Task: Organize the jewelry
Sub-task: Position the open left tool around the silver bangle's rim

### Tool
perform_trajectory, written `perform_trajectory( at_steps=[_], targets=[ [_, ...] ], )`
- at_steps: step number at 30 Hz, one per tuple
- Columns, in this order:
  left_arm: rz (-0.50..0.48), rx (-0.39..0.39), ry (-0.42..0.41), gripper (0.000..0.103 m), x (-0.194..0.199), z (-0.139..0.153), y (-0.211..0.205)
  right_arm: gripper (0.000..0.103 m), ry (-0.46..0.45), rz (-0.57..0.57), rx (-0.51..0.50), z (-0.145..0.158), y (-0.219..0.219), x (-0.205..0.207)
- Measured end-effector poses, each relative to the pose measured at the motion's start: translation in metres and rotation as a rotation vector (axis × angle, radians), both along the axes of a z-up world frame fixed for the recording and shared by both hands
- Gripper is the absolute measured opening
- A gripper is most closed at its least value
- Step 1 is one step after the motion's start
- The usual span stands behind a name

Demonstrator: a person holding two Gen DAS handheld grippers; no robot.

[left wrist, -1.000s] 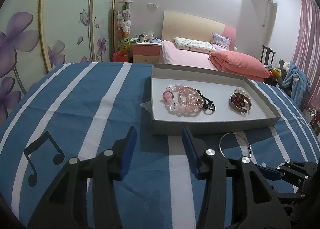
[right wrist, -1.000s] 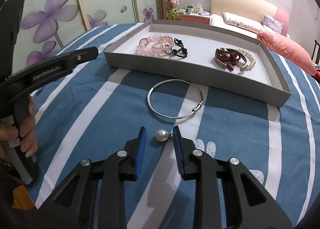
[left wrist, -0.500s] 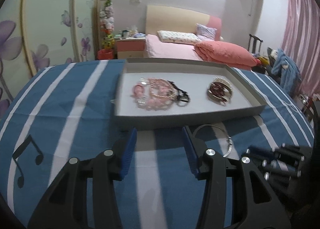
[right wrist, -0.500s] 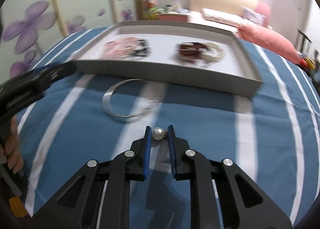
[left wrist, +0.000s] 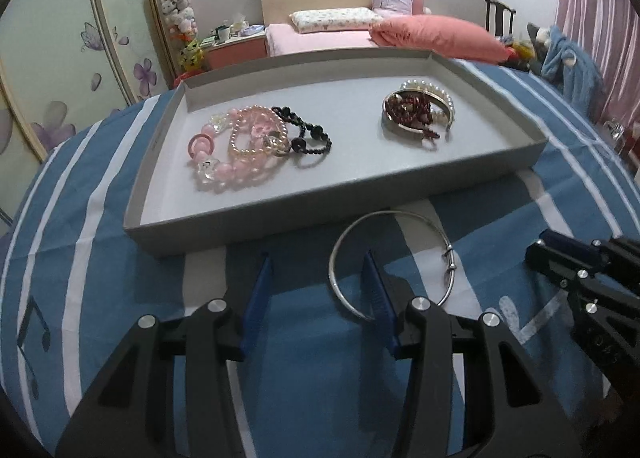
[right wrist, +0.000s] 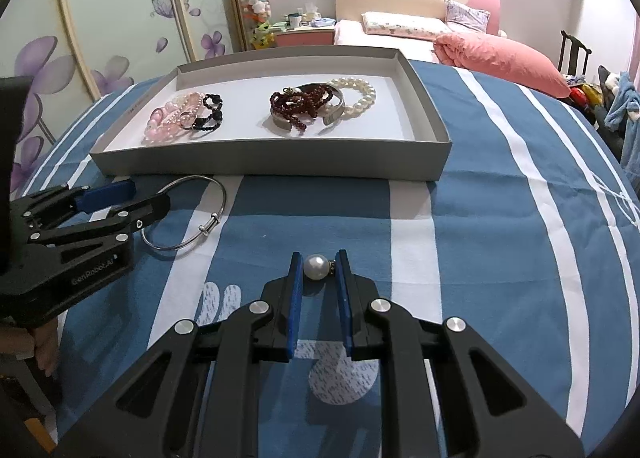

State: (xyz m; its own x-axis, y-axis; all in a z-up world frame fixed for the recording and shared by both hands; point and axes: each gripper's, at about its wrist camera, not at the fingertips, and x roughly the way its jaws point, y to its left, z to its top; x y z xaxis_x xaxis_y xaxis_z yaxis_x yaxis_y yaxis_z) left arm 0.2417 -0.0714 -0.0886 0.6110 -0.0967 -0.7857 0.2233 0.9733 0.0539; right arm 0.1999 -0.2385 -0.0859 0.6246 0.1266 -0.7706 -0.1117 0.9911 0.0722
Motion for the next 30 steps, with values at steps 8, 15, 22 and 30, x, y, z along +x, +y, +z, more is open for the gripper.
perform_trajectory(
  at_steps=[8,15,22,30],
  targets=[
    [0.045,0.086,-0.025,0.048,-0.016,0.001,0.043,0.017,0.000,0.004,0.003,0.000,0.002,0.001],
    [0.080,0.047,-0.014,0.050,-0.020,0.004,0.076,0.017,-0.001,0.022,0.000,0.001,0.007,0.000],
    [-0.003,0.000,-0.049,0.082,-0.024,0.012,0.048,0.017,0.000,0.023,0.000,0.001,0.007,0.000],
    [0.003,0.054,0.001,0.088,-0.008,-0.002,0.031,0.017,0.000,0.024,0.001,0.001,0.008,0.000]
  ],
)
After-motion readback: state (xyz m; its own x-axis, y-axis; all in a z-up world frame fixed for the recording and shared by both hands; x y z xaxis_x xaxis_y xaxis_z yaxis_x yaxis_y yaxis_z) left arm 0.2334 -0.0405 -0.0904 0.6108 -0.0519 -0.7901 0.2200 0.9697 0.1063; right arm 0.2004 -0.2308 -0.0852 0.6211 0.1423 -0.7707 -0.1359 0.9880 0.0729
